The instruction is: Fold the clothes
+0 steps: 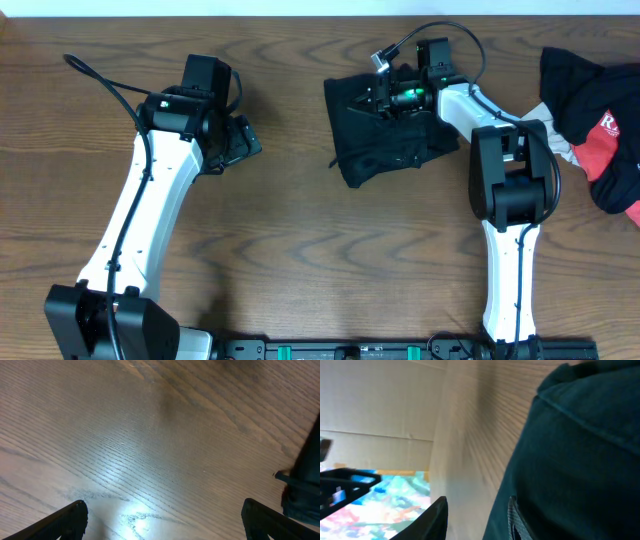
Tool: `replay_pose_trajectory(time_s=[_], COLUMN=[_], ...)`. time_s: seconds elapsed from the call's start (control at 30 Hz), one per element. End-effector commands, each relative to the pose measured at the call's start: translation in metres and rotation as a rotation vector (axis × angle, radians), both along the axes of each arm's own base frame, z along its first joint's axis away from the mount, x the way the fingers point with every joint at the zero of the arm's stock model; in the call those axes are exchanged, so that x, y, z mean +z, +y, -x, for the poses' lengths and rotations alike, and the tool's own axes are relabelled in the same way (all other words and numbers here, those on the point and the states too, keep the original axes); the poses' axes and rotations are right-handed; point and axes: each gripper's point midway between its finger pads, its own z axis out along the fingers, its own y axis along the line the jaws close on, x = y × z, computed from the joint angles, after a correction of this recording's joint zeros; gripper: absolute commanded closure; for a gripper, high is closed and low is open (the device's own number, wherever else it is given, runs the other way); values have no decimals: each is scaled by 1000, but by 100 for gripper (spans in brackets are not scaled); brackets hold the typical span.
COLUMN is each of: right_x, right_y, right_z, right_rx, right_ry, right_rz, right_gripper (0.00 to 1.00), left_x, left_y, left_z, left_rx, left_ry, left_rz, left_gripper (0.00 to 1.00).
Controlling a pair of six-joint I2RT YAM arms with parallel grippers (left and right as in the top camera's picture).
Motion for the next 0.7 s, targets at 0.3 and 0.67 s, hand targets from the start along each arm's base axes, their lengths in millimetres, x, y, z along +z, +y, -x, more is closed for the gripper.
replay_pose_trajectory(time_s=[0.3, 0.67], right_x=[111, 135], right_y=[-17, -55], right_z=[6, 68], right_rx=[-17, -58], right_ry=[-100, -12], right_rz=[-68, 208], right_gripper=[57, 53], left_x=[1, 1], left_y=[1, 1], left_z=[4, 5], left_rx=[-13, -12], left_ry=[4, 6], left_rz=[-5, -5], left_gripper=[2, 2])
